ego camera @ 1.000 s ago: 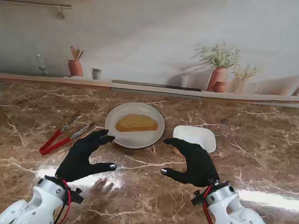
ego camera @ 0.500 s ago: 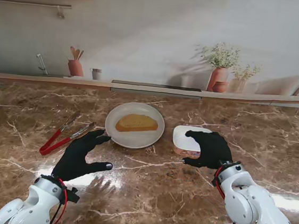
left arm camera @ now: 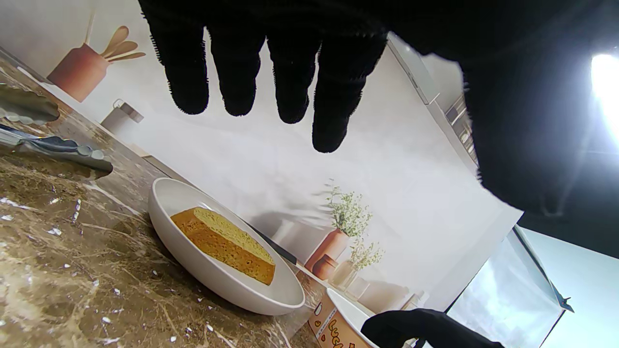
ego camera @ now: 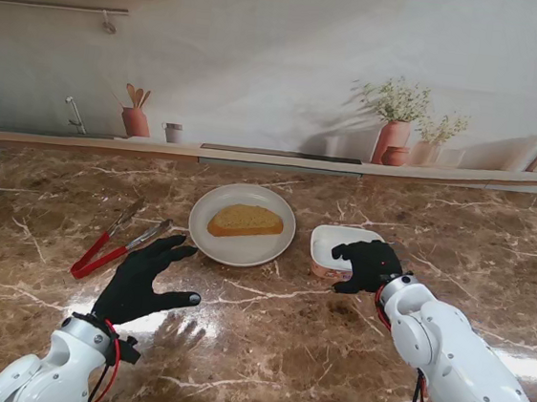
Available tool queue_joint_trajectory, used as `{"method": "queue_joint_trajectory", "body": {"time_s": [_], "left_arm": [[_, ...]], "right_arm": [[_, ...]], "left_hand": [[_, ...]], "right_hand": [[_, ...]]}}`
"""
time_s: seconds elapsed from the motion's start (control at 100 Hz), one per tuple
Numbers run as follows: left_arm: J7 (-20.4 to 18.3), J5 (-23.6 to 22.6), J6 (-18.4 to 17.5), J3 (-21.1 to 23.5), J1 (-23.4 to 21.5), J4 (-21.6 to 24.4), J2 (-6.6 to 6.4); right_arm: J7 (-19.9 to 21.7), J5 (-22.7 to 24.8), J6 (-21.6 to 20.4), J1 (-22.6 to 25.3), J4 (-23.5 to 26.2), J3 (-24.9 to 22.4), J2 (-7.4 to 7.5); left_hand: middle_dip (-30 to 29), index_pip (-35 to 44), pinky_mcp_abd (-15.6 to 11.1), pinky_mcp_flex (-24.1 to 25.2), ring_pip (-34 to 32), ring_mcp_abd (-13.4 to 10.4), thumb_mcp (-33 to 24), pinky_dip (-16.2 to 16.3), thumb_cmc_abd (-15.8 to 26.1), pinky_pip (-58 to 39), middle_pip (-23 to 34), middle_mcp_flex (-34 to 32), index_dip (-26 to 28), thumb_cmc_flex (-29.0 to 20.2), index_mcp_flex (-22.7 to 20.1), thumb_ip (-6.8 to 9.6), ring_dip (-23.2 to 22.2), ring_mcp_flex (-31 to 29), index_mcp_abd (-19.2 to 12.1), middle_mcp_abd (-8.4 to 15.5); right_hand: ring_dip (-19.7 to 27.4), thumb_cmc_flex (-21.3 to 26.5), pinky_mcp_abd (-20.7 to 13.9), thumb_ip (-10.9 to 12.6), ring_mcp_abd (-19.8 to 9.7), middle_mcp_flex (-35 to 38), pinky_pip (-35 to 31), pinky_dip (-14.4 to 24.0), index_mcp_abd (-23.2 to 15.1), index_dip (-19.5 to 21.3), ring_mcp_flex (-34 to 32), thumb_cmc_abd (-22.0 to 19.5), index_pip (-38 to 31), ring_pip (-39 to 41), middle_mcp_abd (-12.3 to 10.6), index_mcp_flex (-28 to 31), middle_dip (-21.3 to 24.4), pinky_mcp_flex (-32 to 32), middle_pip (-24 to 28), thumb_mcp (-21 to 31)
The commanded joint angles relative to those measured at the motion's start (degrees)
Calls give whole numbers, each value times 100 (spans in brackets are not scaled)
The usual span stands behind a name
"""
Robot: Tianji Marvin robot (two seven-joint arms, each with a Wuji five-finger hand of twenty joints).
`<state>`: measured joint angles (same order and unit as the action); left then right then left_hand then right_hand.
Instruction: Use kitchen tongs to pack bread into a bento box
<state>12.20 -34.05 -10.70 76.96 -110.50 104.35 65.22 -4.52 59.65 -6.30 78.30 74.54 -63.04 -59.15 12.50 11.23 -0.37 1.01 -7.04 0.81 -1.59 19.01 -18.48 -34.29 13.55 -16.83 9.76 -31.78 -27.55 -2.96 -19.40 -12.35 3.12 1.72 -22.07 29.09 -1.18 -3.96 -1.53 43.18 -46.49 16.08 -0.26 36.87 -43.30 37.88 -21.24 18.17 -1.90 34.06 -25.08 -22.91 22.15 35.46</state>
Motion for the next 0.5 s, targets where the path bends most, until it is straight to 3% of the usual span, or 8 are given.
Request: {"method": "queue_joint_trajectory", "body": {"time_s": [0.0,0.07,0.09,0.11,0.14,0.17,0.28,0.49], "left_arm": [[10,13,27,-10,-17,-27,-4],[14,12,25,2,-23,-23,-3],[18,7,23,7,-24,-23,-3],[20,2,20,13,-26,-22,-3],[19,2,17,22,-28,-22,-3],[19,8,17,29,-28,-23,-2],[10,6,20,53,-32,-18,-3],[66,-28,-5,93,-73,-13,4]], "right_arm": [[66,1,63,-112,-170,136,-38],[-157,-20,133,-247,-353,339,-58],[-203,-39,161,-270,-380,384,-67],[-245,-61,187,-288,-401,422,-76],[-325,-84,223,-309,-430,477,-91],[-431,-89,253,-328,-455,527,-105],[-607,-127,266,-282,-376,578,-145],[-649,-64,302,262,266,462,-168]], "left_hand": [[-68,-76,-280,34,117,-198,125,-81,154,-48,-115,-101,-42,-37,-23,247,73,-38,2,6],[-67,-70,-286,35,117,-210,116,-90,163,-30,-112,-106,-40,-42,-32,249,74,-34,0,8],[-67,-70,-286,34,115,-209,117,-91,162,-29,-112,-107,-40,-40,-31,249,74,-39,-2,12],[-67,-67,-286,33,115,-205,114,-93,164,-26,-112,-108,-39,-42,-36,250,74,-38,-3,15],[-67,-64,-286,32,116,-210,114,-94,166,-24,-112,-111,-37,-39,-37,250,75,-37,-3,8],[-67,-60,-287,34,118,-203,112,-97,159,-18,-112,-116,-34,-43,-41,250,77,-32,5,4],[-68,-53,-291,33,120,-214,103,-107,170,1,-115,-118,-29,-46,-42,252,78,-30,-4,13],[-67,-39,-303,27,121,-221,88,-135,179,60,-114,-121,-17,-50,-54,250,80,-27,16,4]], "right_hand": [[-342,310,137,-49,-97,320,-457,436,-282,222,-388,244,-303,318,-244,327,-308,-155,254,533],[-720,25,244,-375,-137,878,-844,851,-633,403,-882,952,-677,814,-386,829,-622,-516,547,2477],[-811,42,286,-415,-155,1063,-963,922,-713,446,-1039,982,-783,964,-455,986,-696,-638,639,2668],[-928,155,335,-755,-150,1269,-1120,1001,-830,382,-1207,995,-957,1139,-484,1116,-1012,-783,708,2718],[-1060,328,390,-1113,-146,1530,-1325,1093,-1009,26,-1367,1003,-1475,1334,-501,1131,-1436,-941,623,2687],[-1176,529,448,-1262,-161,1890,-1590,1177,-1312,-485,-1583,976,-2359,1574,-564,1104,-1723,-1147,555,2606],[-1428,751,596,-1177,-129,2784,-2193,1327,-1766,-798,-2234,776,-3161,2140,-625,1843,-1855,-1684,774,2720],[-1448,832,702,-1187,17,3140,-2722,1330,-1775,-961,-2596,916,-3331,2333,-478,2152,-1694,-2274,784,2723]]}}
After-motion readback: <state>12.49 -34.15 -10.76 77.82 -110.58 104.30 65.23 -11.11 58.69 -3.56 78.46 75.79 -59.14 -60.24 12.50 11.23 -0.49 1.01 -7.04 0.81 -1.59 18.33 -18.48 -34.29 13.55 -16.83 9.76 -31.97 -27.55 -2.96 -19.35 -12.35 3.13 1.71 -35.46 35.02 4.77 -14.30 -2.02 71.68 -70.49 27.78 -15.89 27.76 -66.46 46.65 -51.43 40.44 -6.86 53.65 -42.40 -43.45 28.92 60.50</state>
